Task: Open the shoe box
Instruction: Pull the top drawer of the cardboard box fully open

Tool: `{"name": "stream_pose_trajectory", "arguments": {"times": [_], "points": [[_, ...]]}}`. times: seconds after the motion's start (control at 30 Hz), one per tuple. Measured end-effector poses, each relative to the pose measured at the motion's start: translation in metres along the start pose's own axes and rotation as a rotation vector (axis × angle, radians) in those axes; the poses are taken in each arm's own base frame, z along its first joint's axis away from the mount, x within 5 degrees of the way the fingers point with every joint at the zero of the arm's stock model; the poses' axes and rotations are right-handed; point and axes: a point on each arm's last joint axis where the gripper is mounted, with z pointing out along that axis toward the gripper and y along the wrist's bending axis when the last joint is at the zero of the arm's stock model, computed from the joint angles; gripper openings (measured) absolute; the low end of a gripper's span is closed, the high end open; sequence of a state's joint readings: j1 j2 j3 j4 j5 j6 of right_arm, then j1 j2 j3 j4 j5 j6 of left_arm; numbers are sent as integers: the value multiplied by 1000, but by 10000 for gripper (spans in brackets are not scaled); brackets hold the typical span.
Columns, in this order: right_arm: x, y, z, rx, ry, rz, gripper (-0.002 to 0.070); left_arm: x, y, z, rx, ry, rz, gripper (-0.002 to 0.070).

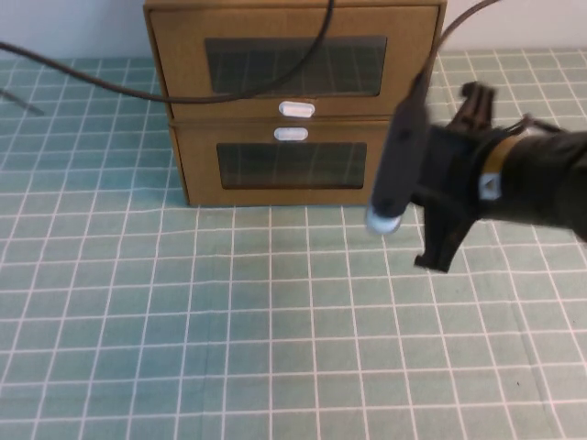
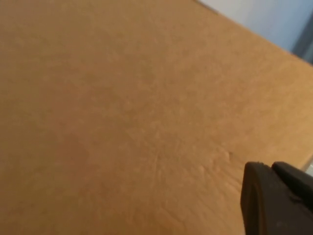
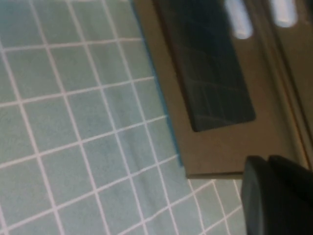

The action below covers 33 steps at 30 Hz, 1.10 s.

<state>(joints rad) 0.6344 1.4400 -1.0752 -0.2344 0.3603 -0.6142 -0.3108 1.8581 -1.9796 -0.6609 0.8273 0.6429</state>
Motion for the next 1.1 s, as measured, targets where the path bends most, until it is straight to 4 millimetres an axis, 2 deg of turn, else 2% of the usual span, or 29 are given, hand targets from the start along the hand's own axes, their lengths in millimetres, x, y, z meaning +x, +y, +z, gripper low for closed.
{"name": "stream_pose_trajectory", "arguments": {"times": [0.1,0.17,0.3,0.43,0.57,0.67,0.77,0.97,1.1], "points": [[-10,11,16,-33,42,-87,-13,10,8,30,70,64,-31,-5],[-22,14,27,-19,82,-104,-13,12,11,41,100,67,-72,-5],[-44,13,52,124,180,-169,-13,12,11,44,123,73,-113,-5],[-63,17,76,319,136,-231,-13,12,11,44,126,76,-126,-5],[-71,31,99,380,93,-204,-13,13,11,45,137,83,-133,-5],[-72,34,109,404,107,-195,-8,13,10,45,142,85,-135,-5],[-74,33,112,423,108,-167,34,13,10,45,146,88,-137,-5],[-83,23,110,449,72,-113,204,14,9,45,154,93,-138,-5],[-84,15,119,467,74,-98,243,14,9,45,157,94,-140,-5]]}}
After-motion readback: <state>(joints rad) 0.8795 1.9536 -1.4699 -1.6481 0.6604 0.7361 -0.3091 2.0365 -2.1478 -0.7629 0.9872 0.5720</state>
